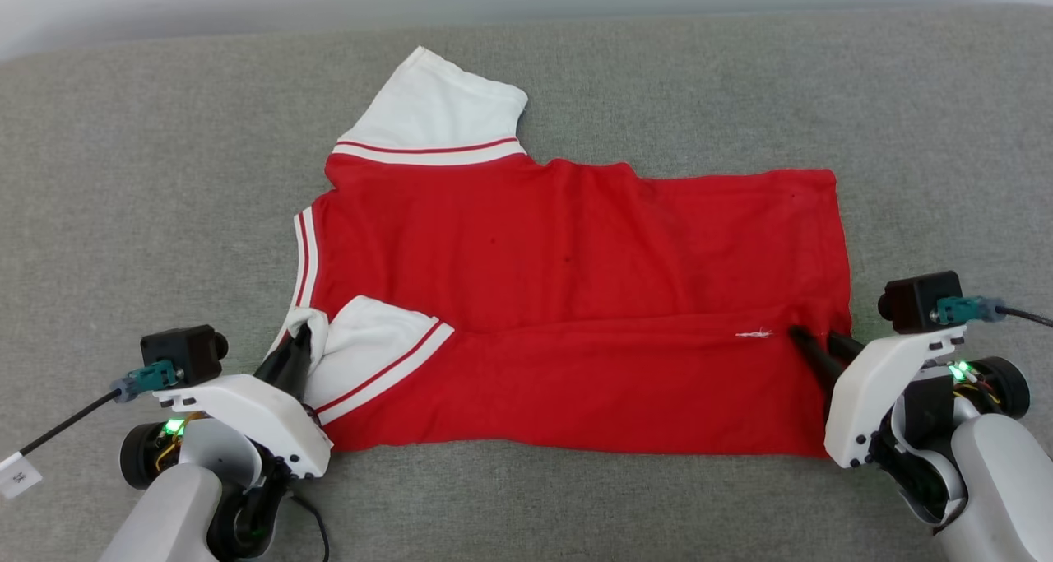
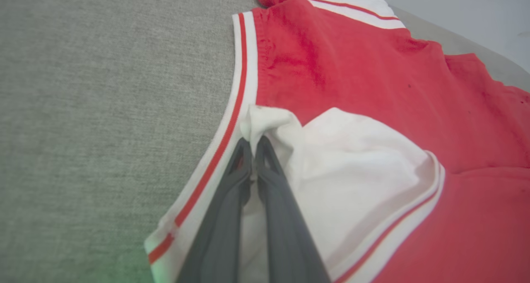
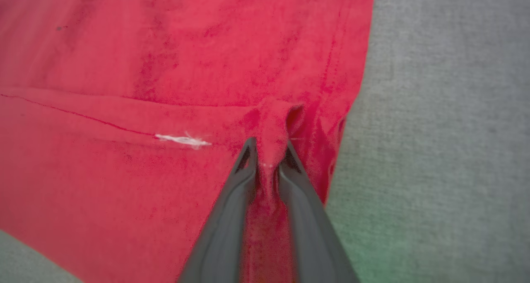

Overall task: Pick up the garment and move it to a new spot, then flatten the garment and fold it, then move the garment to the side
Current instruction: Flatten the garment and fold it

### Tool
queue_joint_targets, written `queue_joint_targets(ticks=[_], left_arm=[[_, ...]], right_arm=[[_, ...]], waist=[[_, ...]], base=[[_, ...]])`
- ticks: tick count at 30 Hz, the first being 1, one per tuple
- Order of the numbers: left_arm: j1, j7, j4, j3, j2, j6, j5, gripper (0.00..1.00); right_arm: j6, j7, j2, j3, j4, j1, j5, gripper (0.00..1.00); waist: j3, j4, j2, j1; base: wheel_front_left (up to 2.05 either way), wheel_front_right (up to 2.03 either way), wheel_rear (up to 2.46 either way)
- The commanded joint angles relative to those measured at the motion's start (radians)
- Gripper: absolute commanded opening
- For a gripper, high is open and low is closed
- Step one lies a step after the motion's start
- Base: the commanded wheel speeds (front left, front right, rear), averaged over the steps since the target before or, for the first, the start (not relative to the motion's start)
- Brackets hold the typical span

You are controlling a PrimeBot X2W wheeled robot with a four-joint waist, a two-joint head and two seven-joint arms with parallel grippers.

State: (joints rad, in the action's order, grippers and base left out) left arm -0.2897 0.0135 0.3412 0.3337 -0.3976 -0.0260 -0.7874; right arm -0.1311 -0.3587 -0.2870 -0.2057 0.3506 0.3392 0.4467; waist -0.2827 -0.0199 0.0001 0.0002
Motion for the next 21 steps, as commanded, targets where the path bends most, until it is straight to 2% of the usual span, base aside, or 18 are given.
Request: queue_joint_targets(ticks=[1, 5, 9, 10, 16, 21], left_arm=[[-0.015, -0.012, 0.019, -0.001, 0.009, 0.009, -0.004, 1.00], [-0.015, -0.034, 0.046, -0.010, 0.013, 0.012, -0.011, 1.00], [0.016, -0.029, 0.032, -0.022, -0.007, 0.001, -0.018, 1.00], [0.016, -0.029, 0.032, -0.022, -0.007, 0.001, -0.018, 1.00], [0.050, 0.007, -0.045, -0.058, -0.068, -0.032, -0.034, 1.00], [0.073, 0.140, -0.140, -0.059, -0.147, -0.045, -0.061, 1.00]], right_arm=[[0.001, 0.035, -0.007, -0.009, 0.016, 0.001, 0.011, 1.00], [0.001, 0.150, -0.013, 0.000, 0.016, -0.039, 0.017, 1.00], [0.001, 0.283, -0.011, 0.032, -0.020, -0.087, -0.021, 1.00], [0.001, 0.283, -0.011, 0.032, -0.020, -0.087, -0.021, 1.00], [0.001, 0.385, 0.020, 0.100, -0.116, -0.172, -0.083, 1.00], [0.001, 0.398, 0.060, 0.158, -0.219, -0.252, -0.133, 1.00]], waist=[[0.018, 0.005, -0.0001, -0.0002], [0.072, 0.010, -0.0001, -0.0002], [0.141, 0.006, -0.0001, -0.0002], [0.141, 0.006, -0.0001, -0.0002], [0.216, -0.009, -0.0001, -0.0002], [0.234, -0.022, -0.0001, -0.0002]], base=[[0.00, 0.00, 0.00], [0.00, 0.00, 0.00], [0.00, 0.00, 0.00], [0.00, 0.00, 0.00], [0.00, 0.00, 0.00], [0.00, 0.00, 0.00]])
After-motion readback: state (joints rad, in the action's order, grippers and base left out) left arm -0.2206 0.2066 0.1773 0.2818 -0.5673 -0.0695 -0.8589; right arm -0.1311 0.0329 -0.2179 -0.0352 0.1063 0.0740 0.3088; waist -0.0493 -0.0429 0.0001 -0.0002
